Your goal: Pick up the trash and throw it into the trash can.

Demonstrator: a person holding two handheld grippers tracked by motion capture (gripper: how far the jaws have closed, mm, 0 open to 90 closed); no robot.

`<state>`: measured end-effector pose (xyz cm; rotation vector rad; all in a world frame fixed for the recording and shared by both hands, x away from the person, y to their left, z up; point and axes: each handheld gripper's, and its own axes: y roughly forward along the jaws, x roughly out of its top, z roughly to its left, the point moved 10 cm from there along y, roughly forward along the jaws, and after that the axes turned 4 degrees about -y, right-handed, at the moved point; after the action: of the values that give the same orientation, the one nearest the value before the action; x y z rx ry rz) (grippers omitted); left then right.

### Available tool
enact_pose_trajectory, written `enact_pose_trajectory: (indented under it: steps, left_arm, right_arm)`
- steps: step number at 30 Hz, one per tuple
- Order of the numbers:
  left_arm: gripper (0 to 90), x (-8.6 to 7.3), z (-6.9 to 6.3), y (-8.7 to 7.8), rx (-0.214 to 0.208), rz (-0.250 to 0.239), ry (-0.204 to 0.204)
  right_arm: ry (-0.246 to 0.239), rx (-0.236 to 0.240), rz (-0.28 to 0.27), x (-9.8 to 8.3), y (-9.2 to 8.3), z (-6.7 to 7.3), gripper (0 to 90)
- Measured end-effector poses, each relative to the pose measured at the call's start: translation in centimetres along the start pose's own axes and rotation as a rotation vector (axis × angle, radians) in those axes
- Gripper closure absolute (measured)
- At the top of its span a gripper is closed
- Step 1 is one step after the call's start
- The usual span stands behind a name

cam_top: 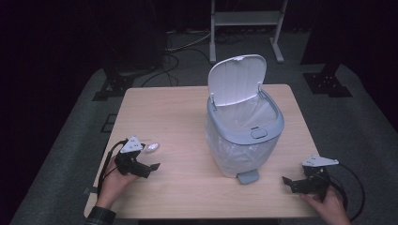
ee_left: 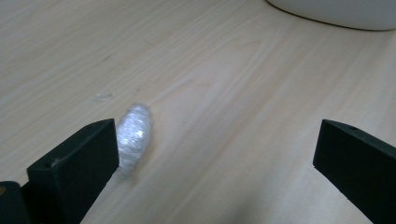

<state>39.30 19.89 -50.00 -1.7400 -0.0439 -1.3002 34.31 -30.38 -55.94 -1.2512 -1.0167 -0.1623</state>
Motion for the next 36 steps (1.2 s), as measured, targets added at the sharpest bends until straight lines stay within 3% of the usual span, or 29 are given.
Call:
enact_pose_trajectory:
  steps: [5, 8, 16, 24, 32, 36]
  left_arm:
    - [0.0, 0.3, 1.3, 1.0, 0.0, -0.019, -0.016]
    - [0.0, 0.1, 2.1, 1.9, 0.006, 0.014, 0.001]
    - [0.0, 0.0, 3.6, 3.8, 0.017, 0.024, -0.005]
    - [0.0, -1.8, 4.7, 5.6, 0.017, 0.101, -0.027]
    - [1.1, -1.8, 4.7, 5.9, 0.001, 0.072, -0.04]
    - [11.5, -1.6, 4.9, 5.6, 0.011, 0.046, -0.049]
  right_arm:
    - [0.003, -0.003, 0.001, 0.0, 0.0, 0.0, 0.0]
    - [0.003, -0.003, 0.001, 0.0, 0.0, 0.0, 0.0]
    - [0.003, -0.003, 0.001, 0.0, 0.0, 0.0, 0.0]
    - [0.003, -0.003, 0.0, 0.0, 0.0, 0.0, 0.0]
    - [0.003, -0.003, 0.0, 0.0, 0.0, 0.0, 0.0]
    - [0.003, -0.003, 0.0, 0.0, 0.0, 0.0, 0.0]
